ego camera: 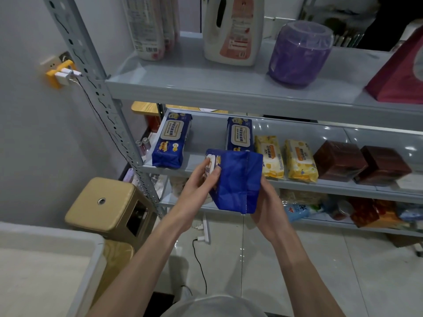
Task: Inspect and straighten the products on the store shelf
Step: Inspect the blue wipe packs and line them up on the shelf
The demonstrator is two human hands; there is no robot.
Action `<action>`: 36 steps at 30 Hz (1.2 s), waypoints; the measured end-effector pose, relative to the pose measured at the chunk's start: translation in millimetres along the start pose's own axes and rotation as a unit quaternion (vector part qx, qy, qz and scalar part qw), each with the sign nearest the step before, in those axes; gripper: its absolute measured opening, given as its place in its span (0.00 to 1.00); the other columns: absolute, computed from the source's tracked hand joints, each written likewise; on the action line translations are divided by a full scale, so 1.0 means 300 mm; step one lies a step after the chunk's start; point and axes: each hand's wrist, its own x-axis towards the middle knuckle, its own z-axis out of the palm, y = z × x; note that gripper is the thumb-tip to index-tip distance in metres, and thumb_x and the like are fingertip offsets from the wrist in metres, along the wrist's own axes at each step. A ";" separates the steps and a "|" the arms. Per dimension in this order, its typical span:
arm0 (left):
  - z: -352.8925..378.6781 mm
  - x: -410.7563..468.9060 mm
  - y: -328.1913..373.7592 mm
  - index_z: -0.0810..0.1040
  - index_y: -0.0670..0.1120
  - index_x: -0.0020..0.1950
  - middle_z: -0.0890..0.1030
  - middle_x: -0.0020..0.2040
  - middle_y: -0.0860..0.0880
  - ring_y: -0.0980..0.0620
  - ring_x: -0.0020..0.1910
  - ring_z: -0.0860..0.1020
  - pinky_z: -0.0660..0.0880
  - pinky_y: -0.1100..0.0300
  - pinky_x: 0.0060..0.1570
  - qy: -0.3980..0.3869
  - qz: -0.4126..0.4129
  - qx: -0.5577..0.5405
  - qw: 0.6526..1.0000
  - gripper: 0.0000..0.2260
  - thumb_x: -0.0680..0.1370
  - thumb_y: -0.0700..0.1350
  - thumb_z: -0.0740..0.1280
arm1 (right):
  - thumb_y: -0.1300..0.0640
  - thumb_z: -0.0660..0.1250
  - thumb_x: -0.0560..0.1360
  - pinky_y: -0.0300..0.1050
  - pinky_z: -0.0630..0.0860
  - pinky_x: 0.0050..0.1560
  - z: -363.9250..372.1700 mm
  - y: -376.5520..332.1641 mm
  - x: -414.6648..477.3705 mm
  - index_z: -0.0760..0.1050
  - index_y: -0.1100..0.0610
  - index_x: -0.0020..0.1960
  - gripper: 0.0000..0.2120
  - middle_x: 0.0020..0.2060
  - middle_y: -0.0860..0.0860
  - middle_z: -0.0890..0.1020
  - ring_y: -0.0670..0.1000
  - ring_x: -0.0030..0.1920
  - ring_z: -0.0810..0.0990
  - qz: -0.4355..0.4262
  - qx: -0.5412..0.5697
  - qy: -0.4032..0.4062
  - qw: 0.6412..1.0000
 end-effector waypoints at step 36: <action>0.039 -0.002 0.060 0.65 0.61 0.71 0.79 0.53 0.57 0.60 0.51 0.79 0.72 0.65 0.42 0.029 -0.052 0.066 0.996 0.20 0.82 0.66 0.54 | 0.36 0.58 0.82 0.56 0.74 0.67 0.056 -0.046 0.001 0.76 0.44 0.69 0.22 0.59 0.49 0.86 0.51 0.61 0.83 -0.005 -0.124 0.058 0.991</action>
